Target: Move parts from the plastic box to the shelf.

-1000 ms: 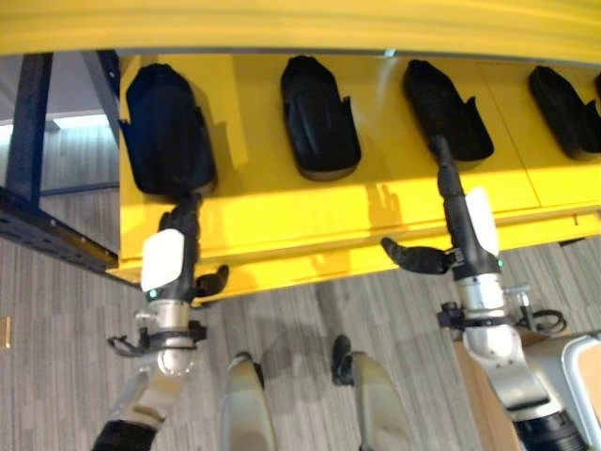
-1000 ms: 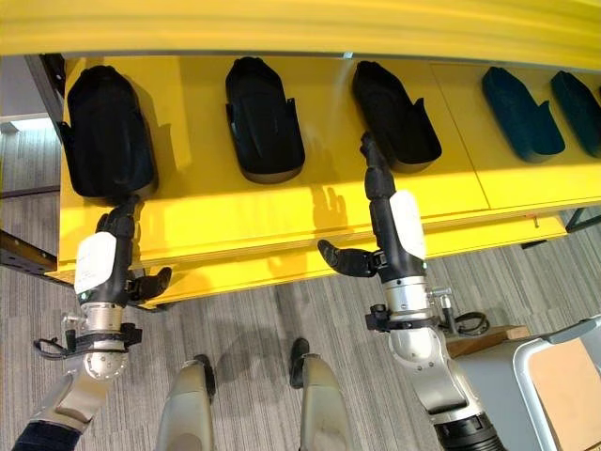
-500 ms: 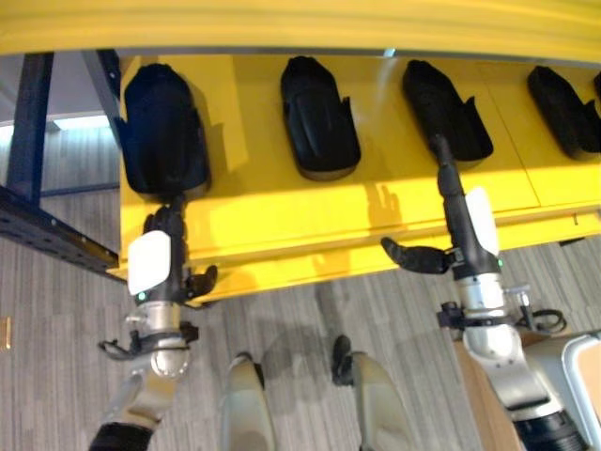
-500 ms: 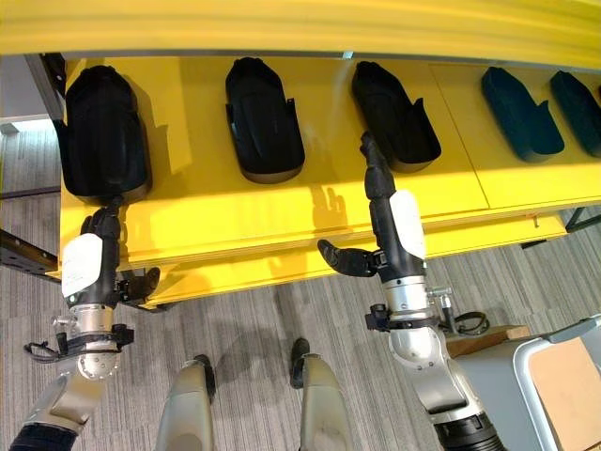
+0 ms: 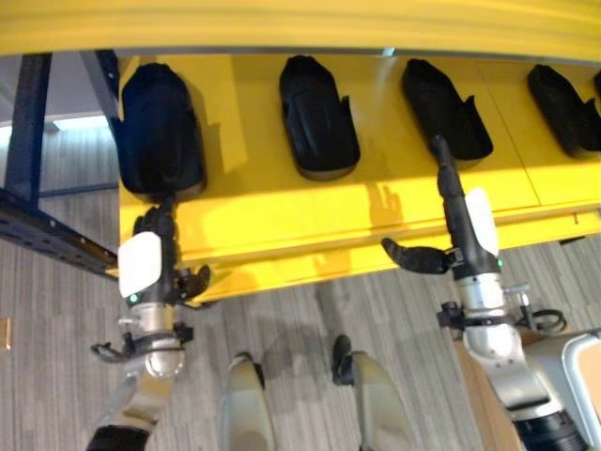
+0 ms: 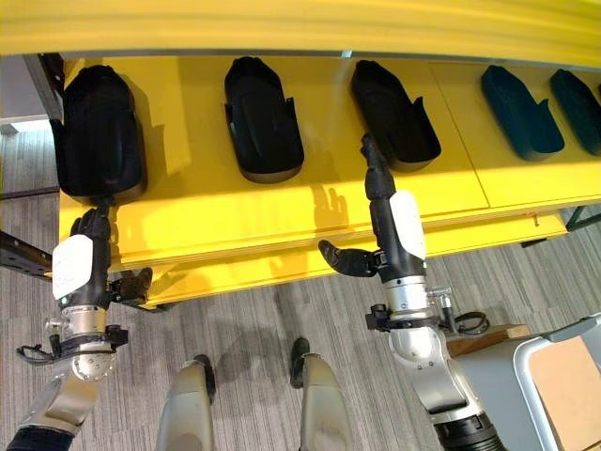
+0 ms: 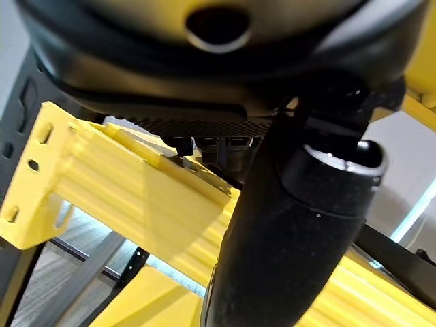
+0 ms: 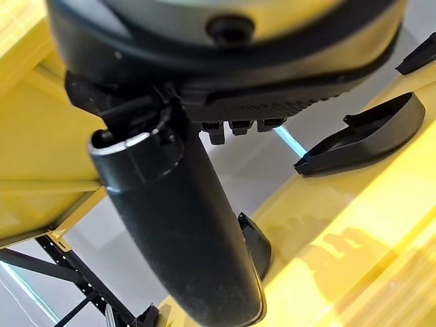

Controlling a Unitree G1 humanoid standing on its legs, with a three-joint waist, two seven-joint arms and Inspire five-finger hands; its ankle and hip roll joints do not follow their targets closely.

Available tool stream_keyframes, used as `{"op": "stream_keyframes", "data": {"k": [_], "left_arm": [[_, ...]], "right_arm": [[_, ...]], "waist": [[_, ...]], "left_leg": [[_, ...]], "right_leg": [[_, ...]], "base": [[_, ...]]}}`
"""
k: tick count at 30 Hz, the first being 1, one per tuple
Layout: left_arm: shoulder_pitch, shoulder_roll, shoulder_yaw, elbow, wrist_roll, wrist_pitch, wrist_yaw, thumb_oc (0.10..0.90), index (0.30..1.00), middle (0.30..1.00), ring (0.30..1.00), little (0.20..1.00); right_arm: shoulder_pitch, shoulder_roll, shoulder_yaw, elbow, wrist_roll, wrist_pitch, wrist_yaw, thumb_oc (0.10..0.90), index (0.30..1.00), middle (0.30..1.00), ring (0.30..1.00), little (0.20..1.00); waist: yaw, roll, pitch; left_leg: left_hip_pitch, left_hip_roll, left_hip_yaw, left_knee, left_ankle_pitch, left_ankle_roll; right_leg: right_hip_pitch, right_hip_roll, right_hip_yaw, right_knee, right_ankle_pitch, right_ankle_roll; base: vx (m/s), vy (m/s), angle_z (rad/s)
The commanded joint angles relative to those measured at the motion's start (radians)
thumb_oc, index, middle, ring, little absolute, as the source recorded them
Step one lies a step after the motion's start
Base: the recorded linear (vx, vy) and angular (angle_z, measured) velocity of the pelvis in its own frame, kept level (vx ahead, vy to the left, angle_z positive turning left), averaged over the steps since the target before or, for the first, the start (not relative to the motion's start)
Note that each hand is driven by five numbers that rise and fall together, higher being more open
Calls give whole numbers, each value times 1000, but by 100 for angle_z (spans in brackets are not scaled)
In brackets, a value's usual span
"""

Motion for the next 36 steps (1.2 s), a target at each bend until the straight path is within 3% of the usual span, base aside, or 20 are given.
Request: {"op": "stream_keyframes", "data": {"k": [1, 19, 36], "left_arm": [[4, 9, 59, -79, 4, -16, 69, 900, 1000, 1000, 1000, 1000], [46, 38, 8, -200, 12, -87, 11, 900, 1000, 1000, 1000, 1000], [-2, 22, -16, -101, 18, -52, 25, 900, 1000, 1000, 1000, 1000]], "right_arm": [[-73, -3, -88, -63, 19, -61, -30, 900, 1000, 1000, 1000, 1000], [-64, -3, -94, -74, 20, -71, -33, 900, 1000, 1000, 1000, 1000], [-62, -3, -90, -63, 22, -69, -44, 900, 1000, 1000, 1000, 1000]], "waist": [[19, 2, -71], [22, 3, -66], [11, 1, -71]], "left_leg": [[20, 8, -26, -42, 27, -10], [16, 3, -31, -40, 28, -5], [18, 9, -23, -35, 28, -7]], "right_leg": [[24, -64, 7, -11, 59, 42], [24, -68, 6, -9, 59, 44], [18, -65, 13, -6, 61, 45]], "base": [[0, 0, 0], [0, 0, 0], [0, 0, 0]]}}
